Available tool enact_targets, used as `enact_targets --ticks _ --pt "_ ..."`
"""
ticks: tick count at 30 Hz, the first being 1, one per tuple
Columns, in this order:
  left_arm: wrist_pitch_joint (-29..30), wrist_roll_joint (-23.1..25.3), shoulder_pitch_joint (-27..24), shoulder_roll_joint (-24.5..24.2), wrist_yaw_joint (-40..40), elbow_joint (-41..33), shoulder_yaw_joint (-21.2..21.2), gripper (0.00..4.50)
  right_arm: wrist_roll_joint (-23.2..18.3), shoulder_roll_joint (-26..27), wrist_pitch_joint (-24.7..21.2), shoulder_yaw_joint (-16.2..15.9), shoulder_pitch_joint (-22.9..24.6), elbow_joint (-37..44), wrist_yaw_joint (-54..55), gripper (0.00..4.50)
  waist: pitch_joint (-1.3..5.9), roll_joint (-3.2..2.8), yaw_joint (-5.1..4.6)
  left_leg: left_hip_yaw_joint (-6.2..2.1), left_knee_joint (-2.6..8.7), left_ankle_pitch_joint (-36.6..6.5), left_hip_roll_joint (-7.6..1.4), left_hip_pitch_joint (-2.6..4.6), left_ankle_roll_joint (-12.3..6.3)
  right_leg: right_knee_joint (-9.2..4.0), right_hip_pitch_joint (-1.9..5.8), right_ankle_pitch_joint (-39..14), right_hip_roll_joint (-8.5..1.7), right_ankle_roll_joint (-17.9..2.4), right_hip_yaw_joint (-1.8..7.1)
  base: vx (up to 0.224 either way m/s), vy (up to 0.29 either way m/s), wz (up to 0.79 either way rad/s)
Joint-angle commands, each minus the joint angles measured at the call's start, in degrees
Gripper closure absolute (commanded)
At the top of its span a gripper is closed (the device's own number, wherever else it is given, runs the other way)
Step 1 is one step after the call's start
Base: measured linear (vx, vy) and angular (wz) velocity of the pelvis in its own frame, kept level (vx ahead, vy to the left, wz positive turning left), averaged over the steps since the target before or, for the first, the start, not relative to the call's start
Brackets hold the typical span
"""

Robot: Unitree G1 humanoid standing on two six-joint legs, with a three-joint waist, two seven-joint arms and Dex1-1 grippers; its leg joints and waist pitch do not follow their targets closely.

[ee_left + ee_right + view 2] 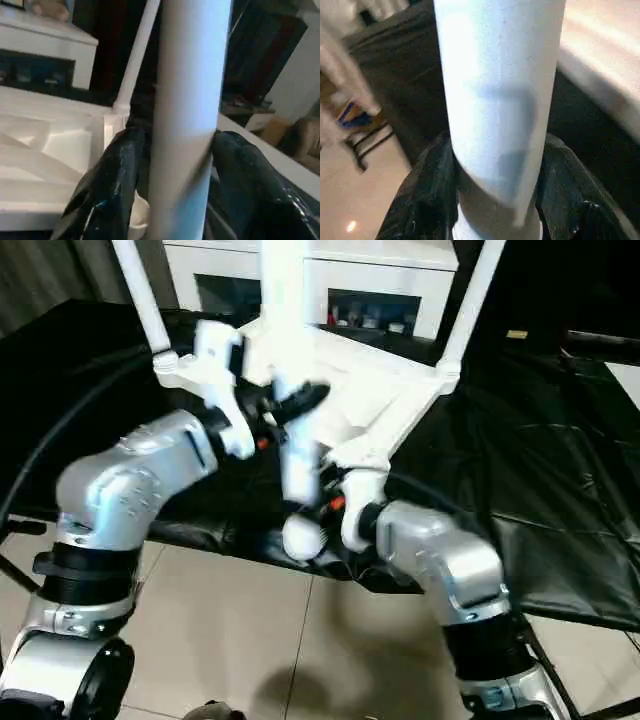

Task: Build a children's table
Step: Move to table

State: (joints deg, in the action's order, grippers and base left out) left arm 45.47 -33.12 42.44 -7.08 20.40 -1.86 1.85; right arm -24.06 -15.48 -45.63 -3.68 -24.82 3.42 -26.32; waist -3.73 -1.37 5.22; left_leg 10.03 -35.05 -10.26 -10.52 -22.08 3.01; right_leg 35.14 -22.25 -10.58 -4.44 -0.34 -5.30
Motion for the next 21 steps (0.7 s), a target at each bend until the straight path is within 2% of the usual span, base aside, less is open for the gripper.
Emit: enact_targets --ticks 1,2,5,6,7,8,9,10,11,12,13,14,15,16,17,18,20,21 --pt "0.9 -0.7 0.2 -0.4 -0.2 -1.3 0.6 1.53 -0.1 -0.3 1.1 2.1 -1.0 -0.1 0.7 2.65 4.73 0.58 0.08 -0.86 3.83 -5.7 -2.48 0.98 0.11 -3.48 2.97 -7.7 -4.12 -11.1 3.30 0.000 0.000 0.00" --pt "1.2 -1.2 -0.4 -0.6 0.1 -1.8 1.2 1.42 -0.3 -0.7 1.4 3.2 -1.2 0.0 0.9 2.65 4.77 0.04 0.15 -0.89 3.75 -5.6 -2.42 1.04 0.16 -3.38 2.96 -7.4 -4.12 -11.2 3.29 0.000 0.000 0.00" --pt "-3.6 2.9 -1.8 -1.6 -0.6 -2.5 0.8 1.18 0.7 -2.4 3.0 4.6 -1.2 -0.2 1.3 2.65 4.76 0.30 0.02 -0.94 3.81 -5.4 -2.46 0.90 -0.11 -3.55 3.08 -6.4 -4.00 -10.8 3.28 0.000 0.000 0.00" --pt "-8.1 7.9 -4.0 -3.9 -1.6 -3.0 -0.7 1.15 3.2 -3.4 5.8 5.8 -0.8 -0.5 3.5 2.65 4.79 -0.42 0.07 -1.00 3.73 -5.5 -2.41 0.95 0.07 -3.47 3.01 -6.5 -3.98 -10.6 3.25 0.000 0.000 0.00" --pt "-8.1 7.9 -4.0 -3.9 -1.6 -3.0 -0.7 1.15 3.2 -3.4 5.8 5.8 -0.8 -0.5 3.5 2.65 4.75 -0.19 -0.20 -1.03 3.80 -6.1 -2.55 0.96 0.34 -3.73 2.91 -6.8 -3.88 -9.8 3.25 0.000 0.000 0.00" --pt "-12.8 13.0 -7.2 -4.7 -7.2 -2.8 0.7 1.15 7.6 -5.0 10.1 5.7 0.6 1.0 6.2 2.65 4.77 -0.27 -0.28 -0.96 3.79 -6.2 -2.35 0.99 0.49 -3.65 2.99 -6.9 -3.80 -9.8 3.25 0.000 0.000 0.00" --pt "-13.3 13.6 -7.6 -4.7 -7.9 -2.8 0.9 1.15 8.2 -5.2 10.7 5.7 0.8 1.2 6.5 2.65 4.75 -0.08 -0.40 -1.09 3.80 -6.3 -2.52 0.77 0.91 -3.73 3.14 -6.5 -3.84 -9.0 3.25 0.000 0.000 0.00" --pt "-15.3 16.1 -11.3 -5.8 -9.9 -4.1 1.5 1.15 11.8 -6.7 13.9 4.3 2.6 2.9 7.7 2.65 4.80 -0.19 -0.44 -1.01 3.75 -6.3 -2.38 0.87 1.09 -3.67 3.14 -6.6 -3.80 -8.9 3.24 0.000 0.000 0.00" --pt "-17.4 18.5 -14.3 -6.6 -11.1 -5.1 1.1 1.15 13.1 -7.3 13.8 3.5 3.9 4.3 8.3 2.65 4.83 -0.10 -0.37 -1.12 3.82 -6.4 -2.51 0.84 1.07 -3.74 3.17 -7.1 -3.83 -8.0 3.25 0.000 0.000 0.00" --pt "-20.6 20.5 -18.1 -5.9 -13.1 -6.3 1.8 1.15 13.1 -6.4 13.4 4.0 5.6 6.0 9.5 2.65 4.75 -0.16 -0.68 -1.04 3.87 -6.9 -2.40 0.80 0.64 -3.87 3.14 -7.7 -3.67 -7.5 3.27 0.000 0.000 0.00" --pt "-20.7 21.1 -20.0 -5.3 -14.7 -7.0 2.4 1.15 12.8 -5.4 13.7 4.7 6.4 6.9 10.2 2.65 4.79 -0.28 -0.89 -0.97 3.88 -7.3 -2.51 0.84 0.34 -3.80 2.97 -7.6 -3.74 -7.8 3.32 0.000 0.000 0.00" --pt "-20.8 22.4 -22.5 -5.2 -16.3 -8.2 2.3 1.15 11.9 -3.3 13.9 6.1 7.6 7.9 11.8 2.65 4.75 -0.05 -0.96 -0.98 3.93 -7.5 -2.51 0.83 0.13 -4.01 3.00 -8.0 -3.72 -7.9 3.26 0.000 0.000 0.00" --pt "-22.2 24.5 -24.9 -5.7 -17.1 -9.3 1.1 1.15 10.5 -1.4 14.1 7.4 8.7 8.6 12.7 2.65 4.70 -0.13 -1.13 -1.02 4.10 -9.0 -2.52 0.94 -0.46 -4.24 2.57 -10.1 -3.58 -8.4 3.18 0.000 0.000 0.00" --pt "-23.7 25.5 -26.8 -5.7 -17.0 -10.0 0.4 1.15 9.9 -0.1 15.0 7.9 9.7 9.1 13.4 2.65 4.70 -0.13 -1.13 -1.02 4.10 -9.0 -2.52 0.94 -0.46 -4.24 2.57 -10.1 -3.58 -8.4 3.18 0.000 0.000 0.00" --pt "-25.1 25.6 -28.9 -5.1 -16.5 -10.7 0.1 1.15 9.2 1.4 16.0 8.2 10.6 9.4 13.9 2.65 4.44 -0.32 -1.07 -1.10 4.36 -11.3 -2.76 1.11 -0.46 -4.65 2.28 -13.0 -3.80 -8.1 3.23 0.000 0.000 0.00" --pt "-26.4 26.5 -30.1 -4.4 -17.4 -10.7 -0.2 1.15 9.1 2.3 17.0 7.8 11.1 9.3 14.3 2.65 3.87 -0.56 -1.17 -1.27 4.98 -20.4 -2.96 2.43 1.13 -5.59 2.00 -22.9 -3.72 -6.4 3.00 0.000 0.000 0.00" --pt "-28.2 27.9 -31.3 -2.0 -21.1 -9.6 -0.5 1.15 9.9 4.0 19.8 5.5 11.2 7.6 14.6 2.65 3.39 -0.73 -1.48 -1.42 5.27 -28.1 -2.83 3.91 2.19 -6.38 1.69 -29.7 -3.20 -4.9 2.44 0.000 0.000 0.00" --pt "-28.8 28.2 -31.3 -1.6 -21.9 -9.2 -0.6 1.15 10.1 4.3 20.1 5.0 11.2 7.2 14.7 2.65 1.92 -0.84 -2.49 -1.55 4.31 -39.8 -2.13 7.77 2.59 -9.22 0.17 -41.3 -1.70 -1.5 -0.32 0.000 0.000 0.00"
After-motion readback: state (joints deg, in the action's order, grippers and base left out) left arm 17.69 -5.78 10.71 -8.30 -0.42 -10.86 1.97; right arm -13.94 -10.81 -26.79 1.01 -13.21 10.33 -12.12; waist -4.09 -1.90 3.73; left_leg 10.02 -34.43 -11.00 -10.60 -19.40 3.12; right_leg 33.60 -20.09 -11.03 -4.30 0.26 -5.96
